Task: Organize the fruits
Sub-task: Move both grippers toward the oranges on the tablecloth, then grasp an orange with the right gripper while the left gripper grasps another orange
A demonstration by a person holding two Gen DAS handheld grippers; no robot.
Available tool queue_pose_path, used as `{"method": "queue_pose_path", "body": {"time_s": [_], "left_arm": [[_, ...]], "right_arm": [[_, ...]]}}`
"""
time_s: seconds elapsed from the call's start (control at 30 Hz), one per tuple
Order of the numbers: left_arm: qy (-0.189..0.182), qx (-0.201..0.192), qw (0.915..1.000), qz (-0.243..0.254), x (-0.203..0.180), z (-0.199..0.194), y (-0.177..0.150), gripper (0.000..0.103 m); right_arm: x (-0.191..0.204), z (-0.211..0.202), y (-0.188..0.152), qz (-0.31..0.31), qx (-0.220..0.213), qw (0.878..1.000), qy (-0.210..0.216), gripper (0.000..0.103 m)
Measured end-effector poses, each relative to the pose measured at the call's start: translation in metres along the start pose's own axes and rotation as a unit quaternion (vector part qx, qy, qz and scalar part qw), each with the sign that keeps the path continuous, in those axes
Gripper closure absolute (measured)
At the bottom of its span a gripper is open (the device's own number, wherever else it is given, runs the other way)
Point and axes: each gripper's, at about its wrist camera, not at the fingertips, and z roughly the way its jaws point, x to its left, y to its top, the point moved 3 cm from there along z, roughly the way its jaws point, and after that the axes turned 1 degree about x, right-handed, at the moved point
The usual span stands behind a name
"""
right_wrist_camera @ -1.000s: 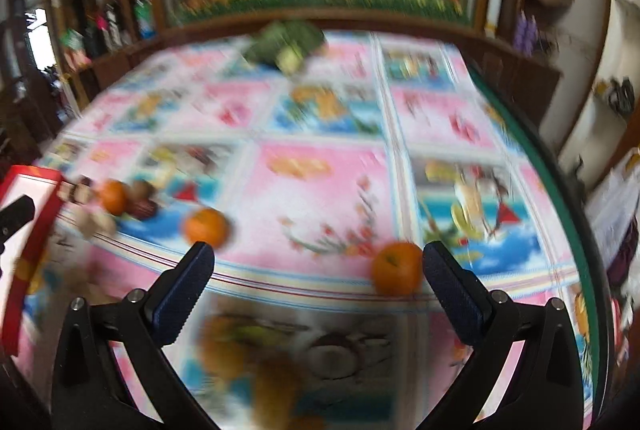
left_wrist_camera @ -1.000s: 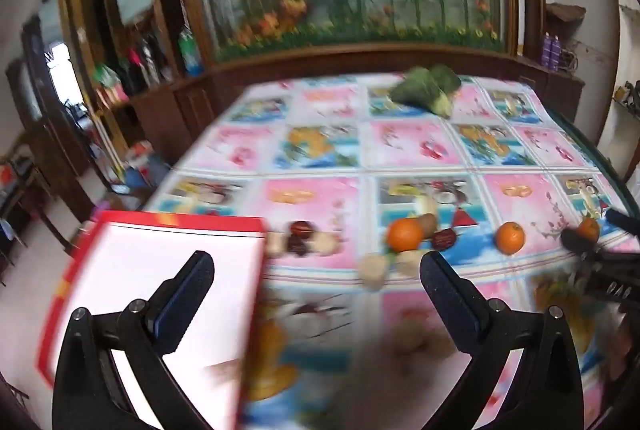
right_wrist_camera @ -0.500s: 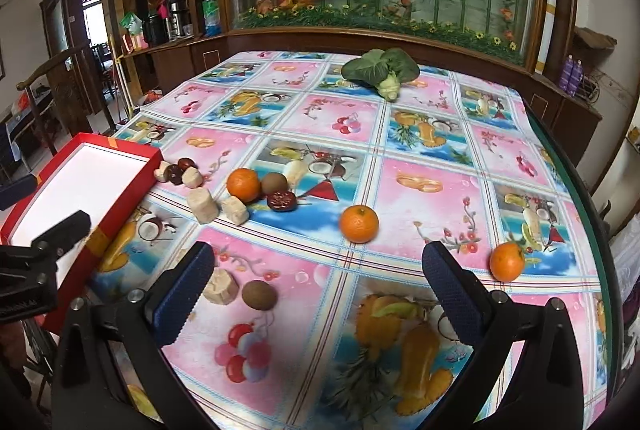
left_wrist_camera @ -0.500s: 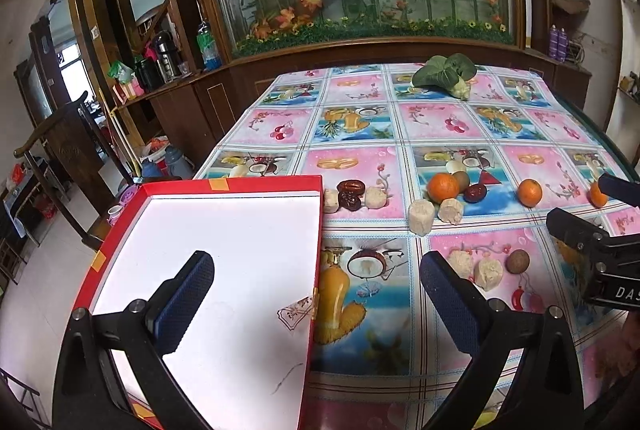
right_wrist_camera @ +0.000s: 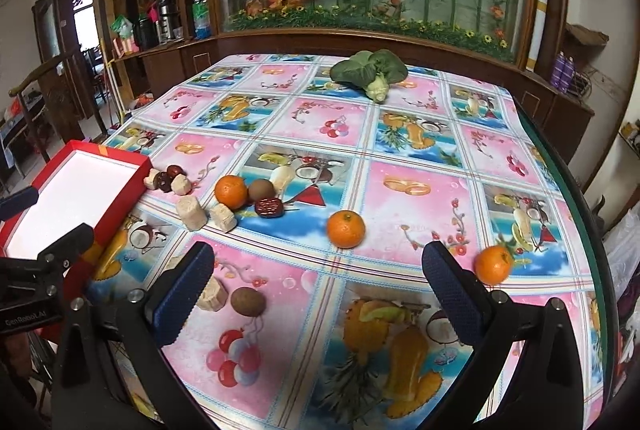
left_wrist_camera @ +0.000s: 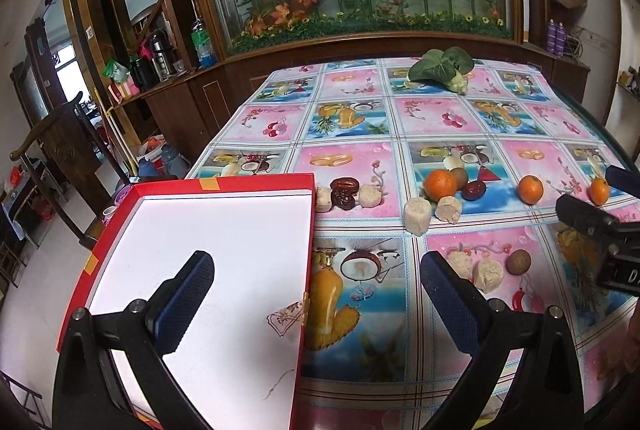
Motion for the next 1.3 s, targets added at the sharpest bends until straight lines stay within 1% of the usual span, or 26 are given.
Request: {"method": "queue_pose_path", "body": {"time_s": [0.23, 0.4, 0.5, 0.57, 0.67, 0.7, 0.8, 0.9, 1.0, 1.07, 1.17, 1.2, 1.23, 1.27, 1.3], "left_arm": [[-0.001, 0.003, 1.0, 0.005, -0.004, 0.001, 0.001, 0.001], [-0.001, 0.005, 0.9999, 0.008, -0.008, 0.001, 0.002, 0.001], [-0.008, 0.012, 0.9998, 0.012, -0.014, 0.005, 0.003, 0.001], [-0.023, 0.017, 0.9994, 0.018, -0.022, 0.007, 0.006, 0.001], [-0.061, 0.025, 0.9973, 0.032, -0.043, 0.015, 0.015, 0.001], [-0.076, 0.028, 0.996, 0.039, -0.052, 0.019, 0.018, 0.001], [-0.106, 0.043, 0.9915, 0.061, -0.082, 0.032, 0.029, 0.001], [-0.122, 0.052, 0.9874, 0.086, -0.11, 0.044, 0.039, 0.001], [-0.141, 0.063, 0.9812, 0.116, -0.14, 0.055, 0.046, 0.001], [-0.152, 0.07, 0.9761, 0.138, -0.159, 0.062, 0.048, 0.001], [-0.166, 0.086, 0.9699, 0.156, -0.177, 0.072, 0.047, 0.007], [-0.171, 0.09, 0.9681, 0.159, -0.18, 0.075, 0.047, 0.011], [-0.175, 0.095, 0.9664, 0.162, -0.183, 0.079, 0.047, 0.018], [-0.177, 0.099, 0.9653, 0.164, -0.186, 0.082, 0.047, 0.023], [-0.182, 0.103, 0.9638, 0.166, -0.189, 0.084, 0.047, 0.032]], "right_arm": [[-0.009, 0.002, 0.001, 0.017, 0.004, 1.0, 0.004, 0.0], [-0.009, 0.002, 0.001, 0.017, 0.003, 1.0, 0.005, 0.0], [-0.012, 0.002, 0.0, 0.012, 0.002, 1.0, 0.002, 0.0], [-0.021, 0.002, -0.002, 0.007, 0.002, 1.0, -0.004, 0.0], [-0.049, 0.004, -0.007, 0.004, -0.001, 0.999, -0.041, 0.0], [-0.064, 0.008, -0.009, 0.01, 0.005, 0.998, -0.055, 0.0], [-0.107, 0.016, -0.012, 0.048, 0.021, 0.996, -0.076, 0.0], [-0.138, 0.024, -0.012, 0.076, 0.036, 0.993, -0.084, 0.0], [-0.158, 0.033, -0.012, 0.098, 0.048, 0.991, -0.08, 0.0], [-0.164, 0.04, -0.011, 0.109, 0.06, 0.99, -0.073, 0.0], [-0.168, 0.051, -0.01, 0.122, 0.077, 0.987, -0.065, 0.001], [-0.168, 0.053, -0.01, 0.124, 0.081, 0.987, -0.063, 0.002], [-0.167, 0.056, -0.011, 0.125, 0.085, 0.987, -0.061, 0.007], [-0.167, 0.058, -0.012, 0.126, 0.089, 0.986, -0.06, 0.014], [-0.166, 0.061, -0.013, 0.127, 0.095, 0.986, -0.057, 0.018]]}}
